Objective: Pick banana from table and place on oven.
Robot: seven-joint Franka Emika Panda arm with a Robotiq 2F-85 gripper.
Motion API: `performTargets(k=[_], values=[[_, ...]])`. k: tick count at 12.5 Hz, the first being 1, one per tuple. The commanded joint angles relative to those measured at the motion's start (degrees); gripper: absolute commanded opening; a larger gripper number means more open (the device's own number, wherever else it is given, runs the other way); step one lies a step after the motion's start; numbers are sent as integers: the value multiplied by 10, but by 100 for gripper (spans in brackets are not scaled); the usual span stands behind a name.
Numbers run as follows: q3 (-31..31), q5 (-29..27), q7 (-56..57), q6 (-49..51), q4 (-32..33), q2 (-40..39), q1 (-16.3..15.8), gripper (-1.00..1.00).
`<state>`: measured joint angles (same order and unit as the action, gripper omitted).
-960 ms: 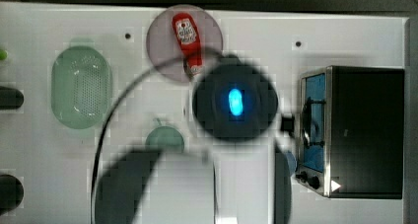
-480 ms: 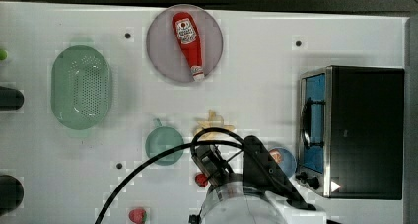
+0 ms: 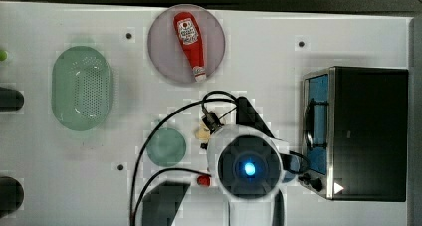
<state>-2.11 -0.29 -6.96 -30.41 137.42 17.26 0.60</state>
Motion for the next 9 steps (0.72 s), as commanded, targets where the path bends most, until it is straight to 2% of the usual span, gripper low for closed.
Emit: performTargets(k=[1, 3, 9], values=[[9, 5, -23, -85, 38, -53, -1, 100], [11, 5, -23, -157, 65, -102, -1, 100], [27, 5, -23, -272, 56, -249, -2, 100]])
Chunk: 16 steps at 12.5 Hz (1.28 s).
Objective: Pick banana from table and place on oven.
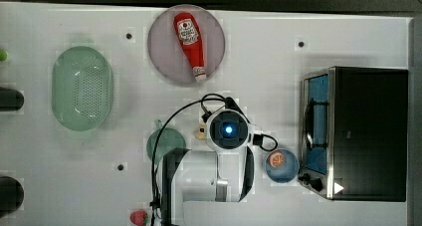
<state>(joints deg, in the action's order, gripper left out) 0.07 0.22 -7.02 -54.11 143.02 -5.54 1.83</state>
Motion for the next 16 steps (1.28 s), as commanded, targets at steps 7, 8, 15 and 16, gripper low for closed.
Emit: performTargets(k=[7, 8, 15, 16], values=[[11, 0, -24, -156, -1, -133, -14, 100], [13, 0, -24, -167, -1, -140, -15, 93], [17, 0, -24, -172, -10, -140, -14, -45], [18, 0, -24, -172, -14, -134, -14, -46]])
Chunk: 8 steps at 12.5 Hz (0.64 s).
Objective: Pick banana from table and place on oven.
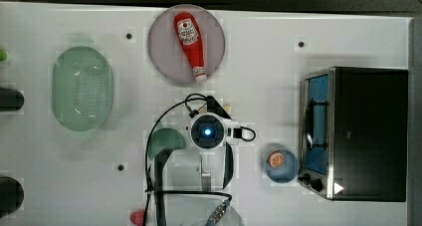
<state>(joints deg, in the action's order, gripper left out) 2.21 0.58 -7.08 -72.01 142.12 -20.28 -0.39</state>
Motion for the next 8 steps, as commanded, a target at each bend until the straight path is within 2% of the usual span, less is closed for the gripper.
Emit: performTargets(k=[1, 4, 8], values=[[-3, -3, -24, 7, -12, 27, 8, -45], [-5, -4, -26, 75, -53, 113, 11, -45], [-16, -4, -26, 345, -156, 245, 13, -45]])
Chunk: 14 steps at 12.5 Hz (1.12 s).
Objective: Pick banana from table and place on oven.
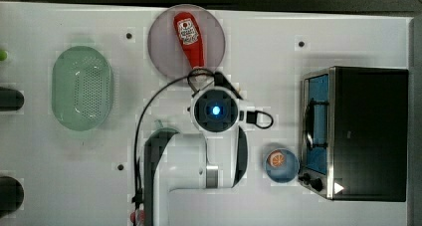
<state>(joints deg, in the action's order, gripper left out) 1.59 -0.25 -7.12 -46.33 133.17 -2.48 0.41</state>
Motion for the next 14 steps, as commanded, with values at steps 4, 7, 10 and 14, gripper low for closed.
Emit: performTargets(k=[4, 7, 10, 14], values=[[-68, 5, -23, 293, -173, 127, 13, -45], [-146, 40, 43, 311, -200, 118, 24, -45], [-227, 79, 201, 268, -213, 80, 26, -46], [-324, 79, 357, 185, -228, -4, 27, -45]])
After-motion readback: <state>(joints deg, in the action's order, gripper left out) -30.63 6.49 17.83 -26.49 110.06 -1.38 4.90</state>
